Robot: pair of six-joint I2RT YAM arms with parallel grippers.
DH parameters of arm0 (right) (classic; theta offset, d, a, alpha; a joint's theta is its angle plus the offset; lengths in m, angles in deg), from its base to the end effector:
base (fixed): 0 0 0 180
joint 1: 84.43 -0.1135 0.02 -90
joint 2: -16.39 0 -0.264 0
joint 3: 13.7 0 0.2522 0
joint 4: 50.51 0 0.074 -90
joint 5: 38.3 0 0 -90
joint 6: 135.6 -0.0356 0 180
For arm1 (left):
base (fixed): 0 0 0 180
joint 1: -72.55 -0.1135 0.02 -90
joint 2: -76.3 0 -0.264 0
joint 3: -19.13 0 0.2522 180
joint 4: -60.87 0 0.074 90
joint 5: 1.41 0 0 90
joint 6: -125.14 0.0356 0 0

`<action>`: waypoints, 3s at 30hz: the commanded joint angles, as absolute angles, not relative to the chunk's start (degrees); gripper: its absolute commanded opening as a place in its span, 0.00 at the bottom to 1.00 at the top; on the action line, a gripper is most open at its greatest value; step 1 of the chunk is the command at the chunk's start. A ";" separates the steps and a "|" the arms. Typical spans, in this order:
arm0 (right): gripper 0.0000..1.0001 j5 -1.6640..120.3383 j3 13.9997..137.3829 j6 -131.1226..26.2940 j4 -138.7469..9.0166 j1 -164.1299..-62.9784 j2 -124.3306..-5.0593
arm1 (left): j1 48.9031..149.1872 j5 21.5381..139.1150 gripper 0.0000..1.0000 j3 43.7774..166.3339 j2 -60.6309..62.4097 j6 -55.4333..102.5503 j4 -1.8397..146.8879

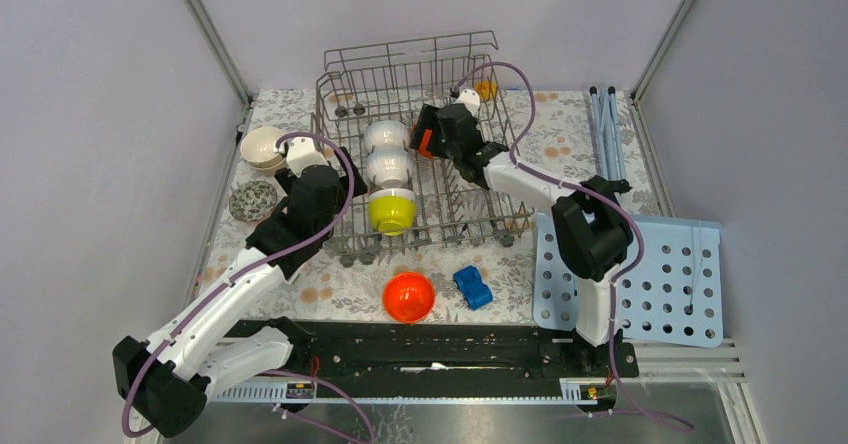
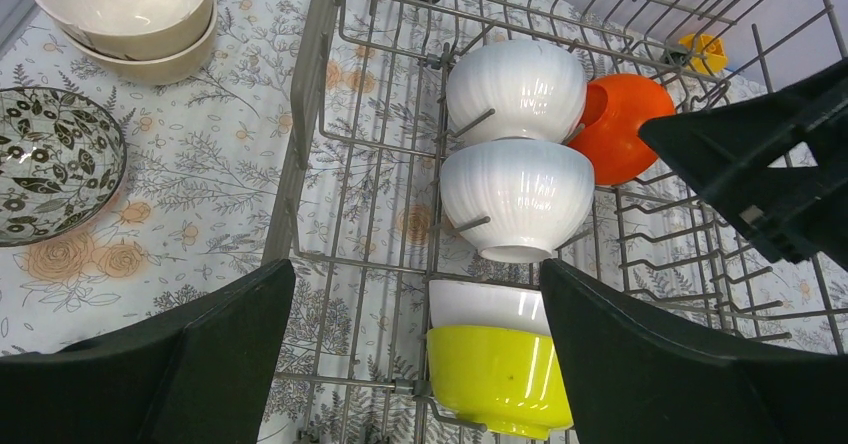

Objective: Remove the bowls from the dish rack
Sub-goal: Pick up the bowl from the dish rack.

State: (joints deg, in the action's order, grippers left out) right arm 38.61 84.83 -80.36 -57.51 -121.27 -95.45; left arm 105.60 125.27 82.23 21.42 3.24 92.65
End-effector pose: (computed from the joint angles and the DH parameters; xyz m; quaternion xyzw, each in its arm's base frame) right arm 0.3774 0.2727 0.2628 0.0503 0.8164 0.2562 0.5151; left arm 0.1891 -0.0976 0.3245 -0.1644 0.7958 -0.0571 0.5800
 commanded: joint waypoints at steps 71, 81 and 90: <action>1.00 27.00 113.23 -72.45 -83.17 -117.01 -114.88 | 98.78 131.03 0.79 84.83 6.43 1.33 95.47; 1.00 28.62 113.19 -72.80 -82.88 -116.52 -116.69 | 97.59 127.52 0.69 85.19 3.13 1.89 95.05; 1.00 29.45 117.22 -72.30 -86.61 -116.43 -119.65 | 97.59 125.45 0.62 84.92 2.59 2.18 94.42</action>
